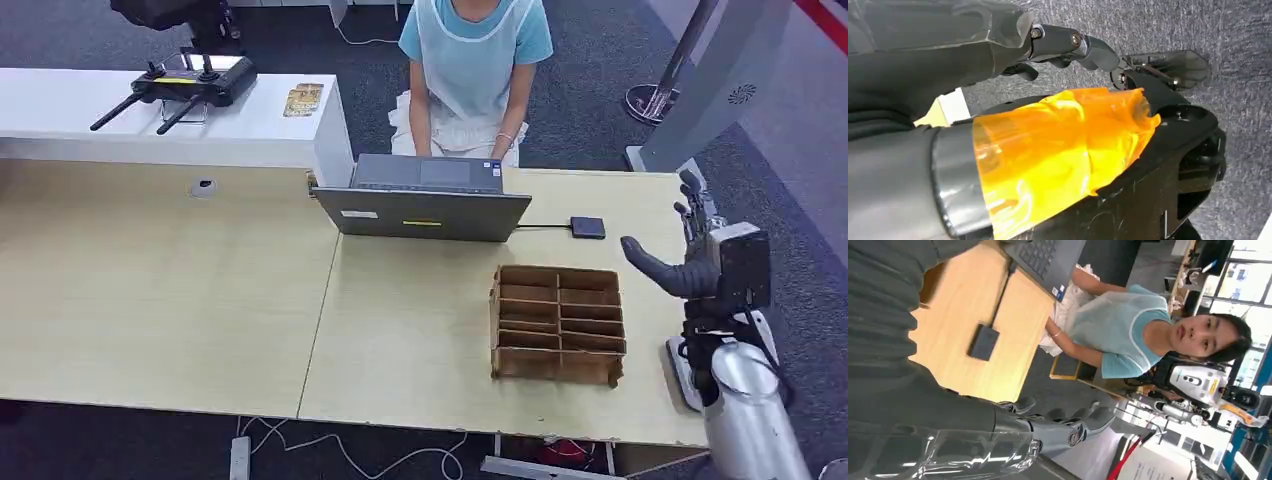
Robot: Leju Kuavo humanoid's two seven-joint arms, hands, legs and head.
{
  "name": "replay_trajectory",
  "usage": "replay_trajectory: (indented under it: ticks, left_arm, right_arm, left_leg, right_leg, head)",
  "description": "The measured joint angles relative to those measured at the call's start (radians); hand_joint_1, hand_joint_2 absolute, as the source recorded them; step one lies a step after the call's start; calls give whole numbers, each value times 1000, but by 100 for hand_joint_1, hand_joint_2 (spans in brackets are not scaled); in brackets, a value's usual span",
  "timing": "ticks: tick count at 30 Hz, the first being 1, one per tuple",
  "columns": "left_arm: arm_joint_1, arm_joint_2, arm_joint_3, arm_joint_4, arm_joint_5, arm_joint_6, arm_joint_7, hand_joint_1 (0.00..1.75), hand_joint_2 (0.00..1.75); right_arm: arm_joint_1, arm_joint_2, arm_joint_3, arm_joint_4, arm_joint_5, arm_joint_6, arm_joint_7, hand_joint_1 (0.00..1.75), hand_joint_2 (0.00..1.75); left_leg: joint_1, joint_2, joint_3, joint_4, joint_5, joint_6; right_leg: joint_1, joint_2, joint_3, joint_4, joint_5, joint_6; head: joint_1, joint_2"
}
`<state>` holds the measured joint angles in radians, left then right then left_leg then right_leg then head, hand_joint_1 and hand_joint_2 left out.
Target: Pass the card to the sensor for recognition and then transmit it.
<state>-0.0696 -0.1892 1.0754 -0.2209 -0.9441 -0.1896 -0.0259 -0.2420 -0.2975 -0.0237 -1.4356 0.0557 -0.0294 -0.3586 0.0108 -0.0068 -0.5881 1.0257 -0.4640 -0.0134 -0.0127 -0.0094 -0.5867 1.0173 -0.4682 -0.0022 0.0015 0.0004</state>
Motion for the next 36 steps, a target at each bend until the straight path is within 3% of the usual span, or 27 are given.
replay_trajectory:
  ticks: [6,9,22,28,32,36]
  left_arm:
    - [2,-1,18,0,14,2,-12,0,0]
    - [3,-1,31,0,23,3,-13,0,0]
    - [14,1,64,0,26,13,-10,0,0]
    - [13,0,64,0,20,13,-10,0,0]
    - [13,1,64,0,8,13,-8,0,0]
    - [10,2,64,0,-3,13,2,0,0]
  right_arm:
    - [199,13,-50,-164,-27,8,-51,0,175]
    - [281,17,-69,-226,21,1,-70,0,175]
    - [579,68,-87,-384,465,-275,-68,0,175]
    - [671,79,-40,-430,752,-466,59,0,175]
    - [714,60,21,-448,1012,-581,220,0,175]
    - [720,25,91,-448,1220,-624,380,0,175]
  left_leg:
    - [0,0,0,0,-1,1]
    - [0,0,0,0,-1,0]
    - [0,1,0,0,-2,-1]
    - [0,1,0,0,-3,-2]
    - [0,2,0,0,-3,-2]
    - [0,3,0,0,-3,-1]
  right_leg:
    - [0,0,0,0,-1,-1]
    - [0,0,0,0,-1,-1]
    - [0,1,-1,0,-2,-1]
    - [0,1,-1,0,-2,-1]
    - [0,2,-1,0,-2,-1]
    - [0,3,0,0,-2,-1]
  head:
    - [0,0]
    - [0,0]
    - [0,0]
    - [0,0]
    - [0,0]
    - [0,0]
